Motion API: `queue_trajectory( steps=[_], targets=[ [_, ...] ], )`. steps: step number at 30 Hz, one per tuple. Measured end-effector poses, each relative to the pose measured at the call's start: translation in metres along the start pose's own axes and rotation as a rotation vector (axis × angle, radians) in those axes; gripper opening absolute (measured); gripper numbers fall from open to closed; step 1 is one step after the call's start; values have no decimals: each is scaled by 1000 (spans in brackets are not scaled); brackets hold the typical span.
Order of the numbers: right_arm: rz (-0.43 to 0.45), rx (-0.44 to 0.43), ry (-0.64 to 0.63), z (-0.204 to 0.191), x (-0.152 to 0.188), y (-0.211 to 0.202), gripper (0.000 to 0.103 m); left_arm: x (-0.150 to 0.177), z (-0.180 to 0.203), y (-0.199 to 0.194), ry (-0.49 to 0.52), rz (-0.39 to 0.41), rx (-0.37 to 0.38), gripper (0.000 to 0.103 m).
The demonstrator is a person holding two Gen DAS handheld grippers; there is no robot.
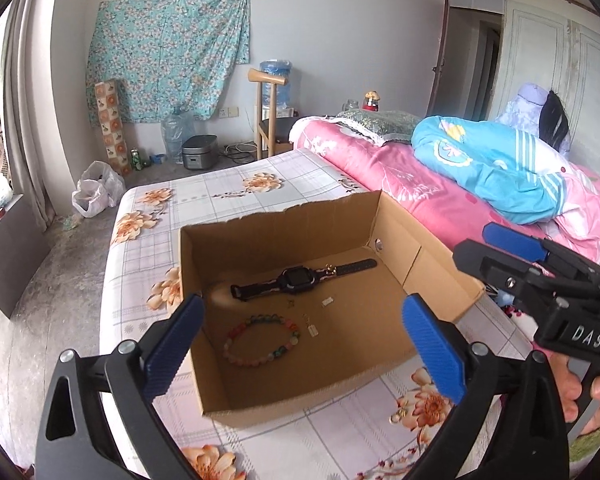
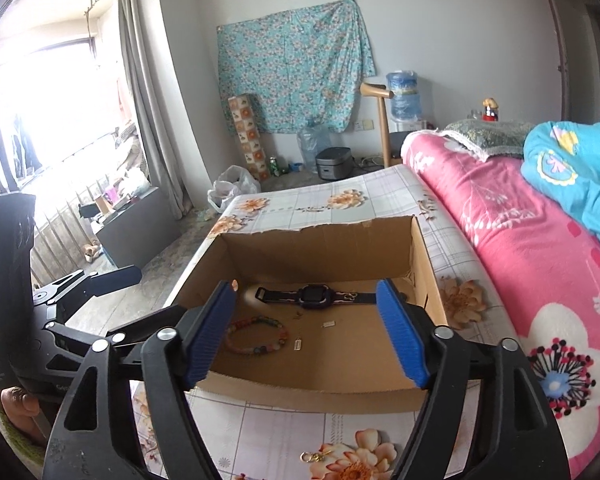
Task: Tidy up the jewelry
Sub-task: 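Withdraw both tools from the box back over the sheet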
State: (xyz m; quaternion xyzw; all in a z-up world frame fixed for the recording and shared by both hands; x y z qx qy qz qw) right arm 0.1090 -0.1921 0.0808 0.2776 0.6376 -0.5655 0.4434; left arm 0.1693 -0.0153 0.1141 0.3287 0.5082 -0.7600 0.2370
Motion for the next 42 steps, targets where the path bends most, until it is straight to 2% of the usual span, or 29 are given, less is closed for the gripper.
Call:
queue_trajectory(
  steps=[6, 15, 23, 28, 33, 42],
  targets=[
    [-8, -3, -21, -10, 7, -8, 84, 19, -10, -10, -27, -13, 3, 97],
    [-61, -21, -59, -27, 31, -16, 91, 46, -26, -16, -74, -35, -12, 97],
    [-144, 33, -128, -40, 58, -19, 95, 62, -30, -11, -69, -41, -103, 97],
    [-185, 65, -158, -45, 71, -16, 95, 71, -37, -5, -121, -42, -183, 97],
    [-235, 152, -173, -46, 85, -11, 95, 86, -38, -3, -137, -21, -224, 97],
    [-290, 212, -204, -47, 106, -6, 95, 125, -37, 14, -187, -191, -146, 97]
  ],
)
Point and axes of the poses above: each gripper's, at about its wrist camera, not at the fingertips, and y roughly the way its jaws point, z to its right, x to its underside, the point moved 3 cm from there along y, roughly the way its jaws point, and after that the axes turned 15 degrees about -y, right-handed, at the moved point
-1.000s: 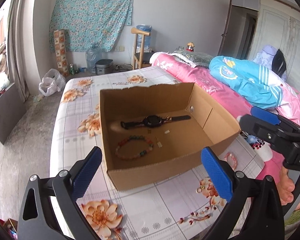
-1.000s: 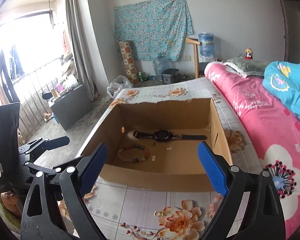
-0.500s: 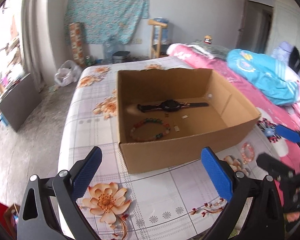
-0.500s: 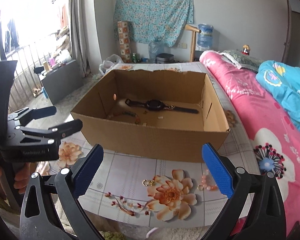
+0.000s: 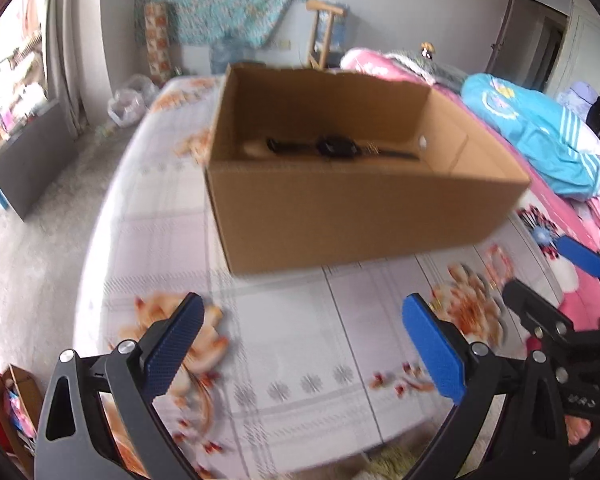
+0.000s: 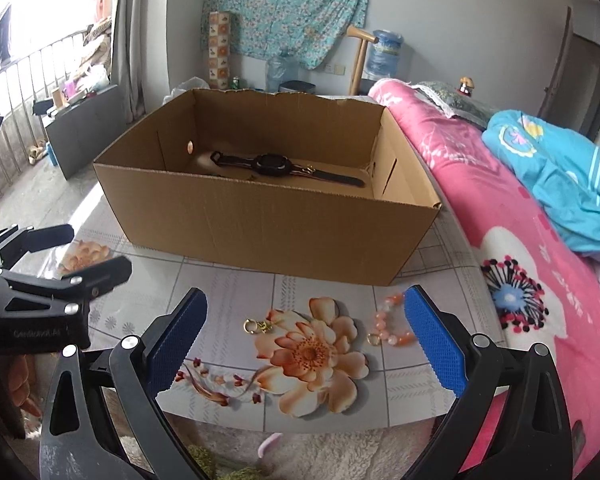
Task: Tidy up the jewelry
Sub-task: 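Withdraw both tools from the box back over the sheet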
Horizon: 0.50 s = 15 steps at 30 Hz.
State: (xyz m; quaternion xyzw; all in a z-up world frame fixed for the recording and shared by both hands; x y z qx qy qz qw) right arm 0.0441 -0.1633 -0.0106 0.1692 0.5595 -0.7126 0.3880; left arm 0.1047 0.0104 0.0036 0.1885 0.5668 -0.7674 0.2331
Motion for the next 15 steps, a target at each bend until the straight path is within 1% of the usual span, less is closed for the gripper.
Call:
queue_trajectory(
  steps=[3, 5, 8, 12, 15],
  targets=[
    [2, 40, -5, 2, 3, 0, 95, 11, -1, 1, -32, -45, 37, 97],
    [5, 57, 3, 5, 4, 0, 95, 15, 0, 1, -39, -68, 43, 97],
    [12, 59, 13, 11, 4, 1, 95, 19, 2, -1, -18, -70, 27, 97],
    [34, 56, 39, 17, 1, 0, 95, 16, 1, -7, -30, -50, 35, 97],
    [55, 49, 49, 18, -2, -3, 95, 12, -5, -12, -49, -36, 18, 97]
  ],
)
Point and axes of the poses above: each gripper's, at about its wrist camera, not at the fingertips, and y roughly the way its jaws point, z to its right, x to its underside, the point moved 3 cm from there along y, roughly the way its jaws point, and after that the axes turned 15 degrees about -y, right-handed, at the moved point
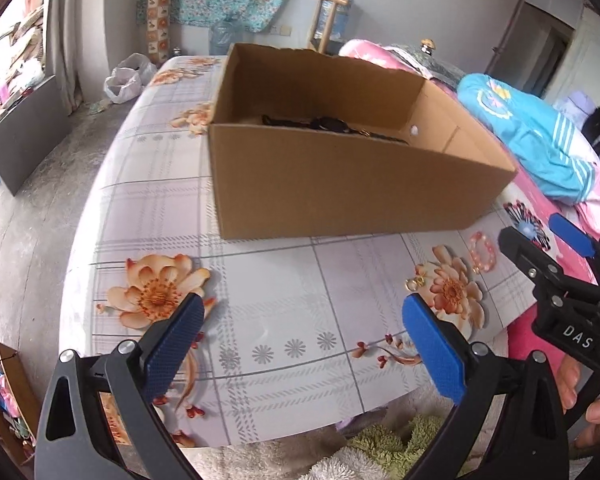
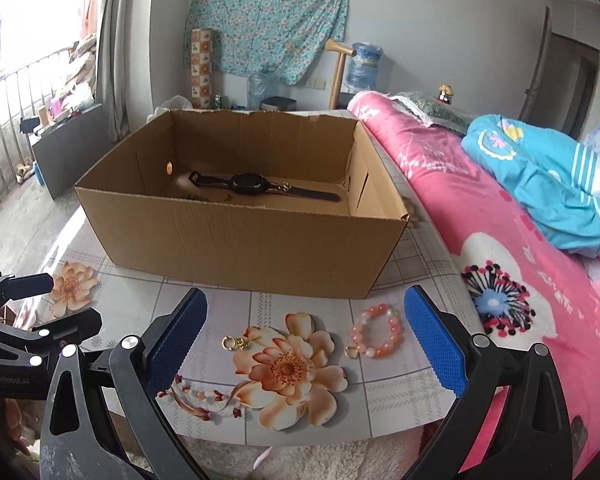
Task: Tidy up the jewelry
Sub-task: 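Withdraw both tools from the box back over the sheet, then move both tools toward the pink-orange bead bracelet and gold ring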
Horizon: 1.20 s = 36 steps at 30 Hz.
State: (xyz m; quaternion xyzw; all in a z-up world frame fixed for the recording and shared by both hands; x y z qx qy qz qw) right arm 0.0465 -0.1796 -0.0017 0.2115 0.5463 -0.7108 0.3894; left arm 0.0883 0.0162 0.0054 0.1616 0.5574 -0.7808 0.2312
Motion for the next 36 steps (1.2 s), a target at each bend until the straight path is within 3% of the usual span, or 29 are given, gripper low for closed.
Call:
queue_trajectory(
  steps=[4, 9, 15, 20, 25, 31, 36],
  targets=[
    [8, -10, 1, -1, -2, 1, 95, -4, -4, -5, -13, -1, 13, 97],
    [10, -34, 4, -5, -5, 4, 95, -9, -6, -13, -31, 18, 111, 97],
    [50, -81, 34, -5, -8, 2, 95, -9, -2, -6, -66, -37, 255, 97],
    [76, -101, 84, 13, -1, -2, 95, -11, -3, 1, -115, -61, 315, 97],
    [52, -101, 169, 41, 21, 2, 95, -18, -6, 15, -84, -33, 256, 97],
    [-78, -193, 203, 39, 43, 22, 95, -5, 13, 33, 161, 43, 127, 97],
    [-105, -282, 221, 24, 50, 31, 83, 9, 35, 50, 273, 11, 153, 97]
  ],
)
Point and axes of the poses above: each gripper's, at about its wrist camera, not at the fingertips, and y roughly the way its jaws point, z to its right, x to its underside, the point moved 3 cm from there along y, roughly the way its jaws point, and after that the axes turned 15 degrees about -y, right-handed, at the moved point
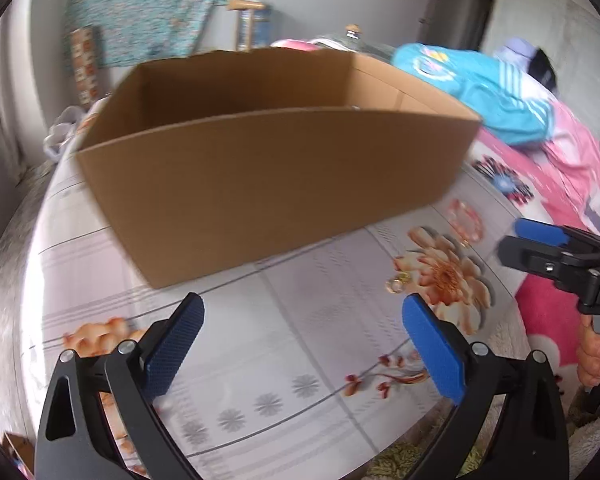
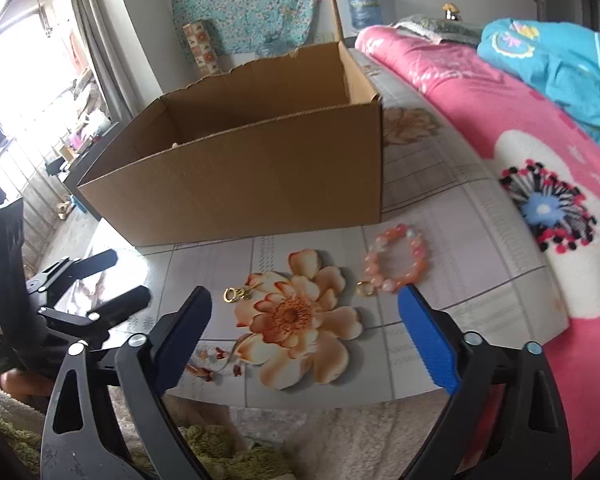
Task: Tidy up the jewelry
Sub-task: 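Move both tools toward the pink-orange bead bracelet and gold ring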
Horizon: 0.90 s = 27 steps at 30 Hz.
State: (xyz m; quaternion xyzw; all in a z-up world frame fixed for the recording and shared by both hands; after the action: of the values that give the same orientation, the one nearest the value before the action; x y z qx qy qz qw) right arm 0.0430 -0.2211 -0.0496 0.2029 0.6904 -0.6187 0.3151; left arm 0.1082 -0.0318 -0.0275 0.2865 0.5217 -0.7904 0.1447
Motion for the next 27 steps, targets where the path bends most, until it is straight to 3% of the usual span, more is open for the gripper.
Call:
queue_trajectory(
  steps=[4, 9, 18, 27],
  targets=[
    [-39, -20, -4, -6, 5, 13, 56, 0, 15, 13, 82, 8, -17, 97],
    [-77, -49, -19, -10, 11, 25, 37, 0, 37, 25, 170, -10, 18, 84],
    [-85, -87, -19, -22, 14, 32, 32, 7, 72, 40, 323, -64, 60, 46],
    [-71, -104, -9, -18, 14, 31, 31, 9, 71, 51, 342, -127, 57, 25]
  ],
)
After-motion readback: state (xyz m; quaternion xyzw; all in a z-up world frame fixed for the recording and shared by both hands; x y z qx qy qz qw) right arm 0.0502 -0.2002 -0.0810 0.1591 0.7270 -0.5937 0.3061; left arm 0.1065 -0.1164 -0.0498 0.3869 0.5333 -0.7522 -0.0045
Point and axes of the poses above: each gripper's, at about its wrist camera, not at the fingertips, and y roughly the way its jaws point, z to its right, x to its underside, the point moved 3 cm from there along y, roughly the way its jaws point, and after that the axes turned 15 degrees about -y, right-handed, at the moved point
